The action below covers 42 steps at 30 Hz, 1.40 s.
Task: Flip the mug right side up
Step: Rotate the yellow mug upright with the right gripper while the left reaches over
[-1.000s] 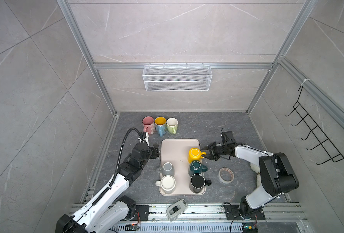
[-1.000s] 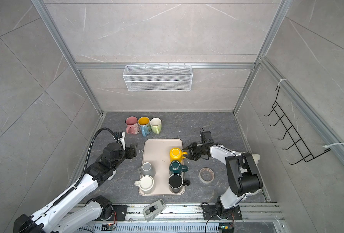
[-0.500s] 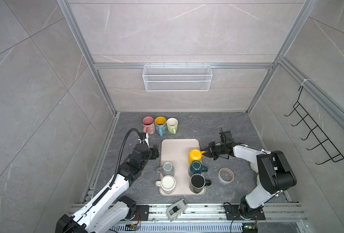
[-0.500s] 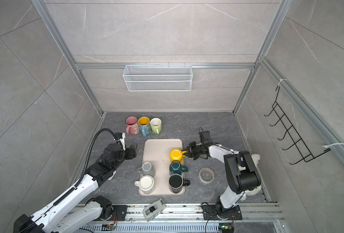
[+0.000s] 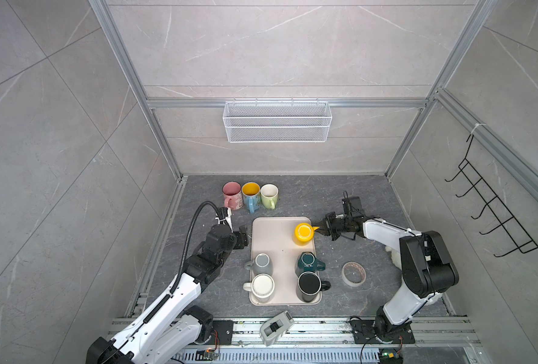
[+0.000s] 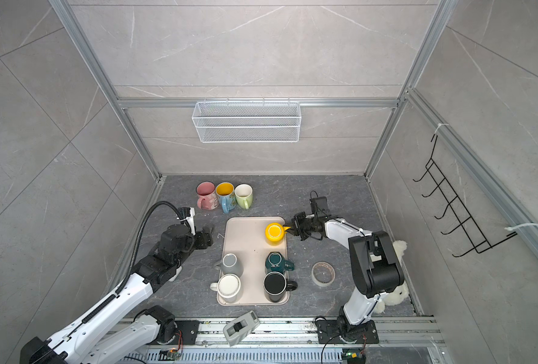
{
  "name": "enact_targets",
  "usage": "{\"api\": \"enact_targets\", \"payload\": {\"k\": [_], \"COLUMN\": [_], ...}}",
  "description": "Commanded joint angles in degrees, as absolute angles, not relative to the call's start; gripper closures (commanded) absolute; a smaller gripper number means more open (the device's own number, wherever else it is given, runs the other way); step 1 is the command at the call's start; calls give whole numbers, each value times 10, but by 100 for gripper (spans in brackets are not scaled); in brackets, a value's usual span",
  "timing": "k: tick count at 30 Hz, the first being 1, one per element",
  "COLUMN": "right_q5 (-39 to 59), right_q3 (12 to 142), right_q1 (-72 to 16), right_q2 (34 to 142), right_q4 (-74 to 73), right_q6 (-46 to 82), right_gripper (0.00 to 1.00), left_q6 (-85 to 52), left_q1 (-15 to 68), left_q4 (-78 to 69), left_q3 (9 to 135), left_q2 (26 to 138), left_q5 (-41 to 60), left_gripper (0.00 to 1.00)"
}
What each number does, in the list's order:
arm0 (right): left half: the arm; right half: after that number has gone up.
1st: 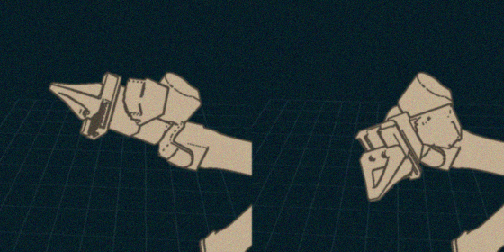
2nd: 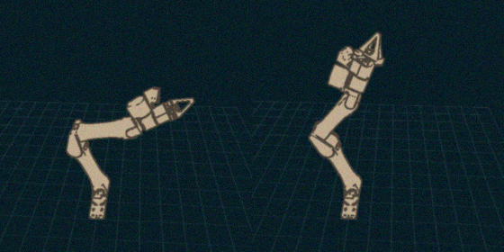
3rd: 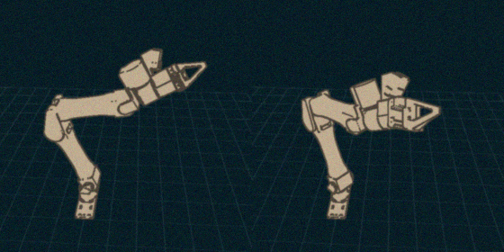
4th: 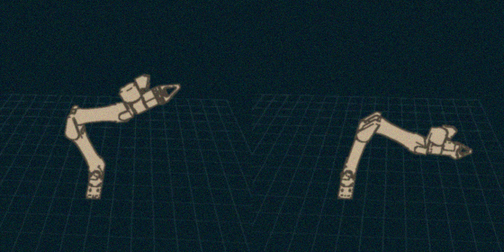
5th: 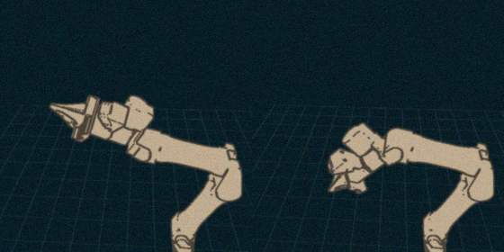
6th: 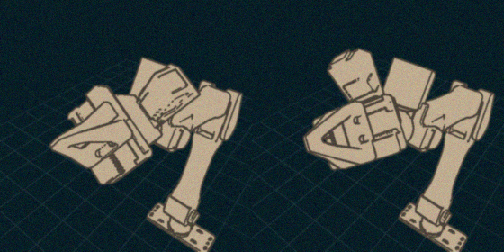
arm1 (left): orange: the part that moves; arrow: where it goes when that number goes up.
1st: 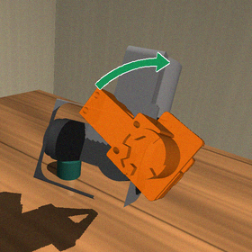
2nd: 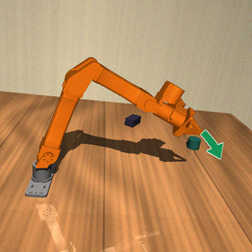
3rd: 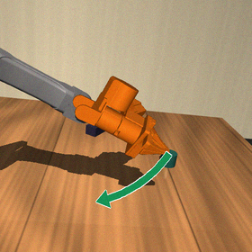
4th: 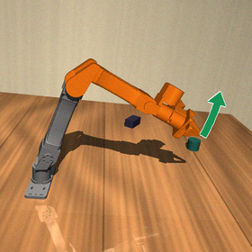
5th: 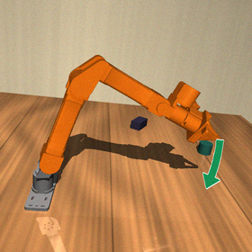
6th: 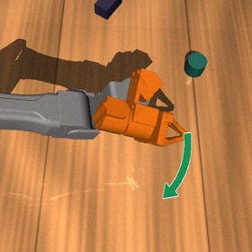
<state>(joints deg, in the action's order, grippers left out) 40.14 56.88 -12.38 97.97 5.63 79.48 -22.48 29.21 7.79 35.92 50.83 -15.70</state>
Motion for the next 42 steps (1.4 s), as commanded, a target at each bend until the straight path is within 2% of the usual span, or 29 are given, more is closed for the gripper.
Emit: {"api": "enact_targets", "payload": {"k": [1,11,18,25,30,35,42], "right_q5": [398,302,114,-38,-145,-262,-443], "right_q3": [604,653,692,675,652,624,575], "right_q1": [-130,-192,-285,-349,-415,-484,-584], "right_q2": [974,911,826,756,713,689,713], "right_q4": [33,86,167,168,144,87,-79], "right_q6": [776,622,426,274,127,-4,-244], "right_gripper": [100,100,100,100,100,100,100], "left_q6": [-218,-217,-210,-203,-218,-231,-213], "left_q1": [290,291,290,290,290,290,290], "left_q4": [74,77,81,109,166,157,178], "left_q3": [365,376,408,490,574,615,673], "left_q2": [497,497,498,530,575,601,633], "left_q5": [-169,-163,-135,-59,23,106,165], "left_gripper": [23,23,23,23,23,23,24]}}
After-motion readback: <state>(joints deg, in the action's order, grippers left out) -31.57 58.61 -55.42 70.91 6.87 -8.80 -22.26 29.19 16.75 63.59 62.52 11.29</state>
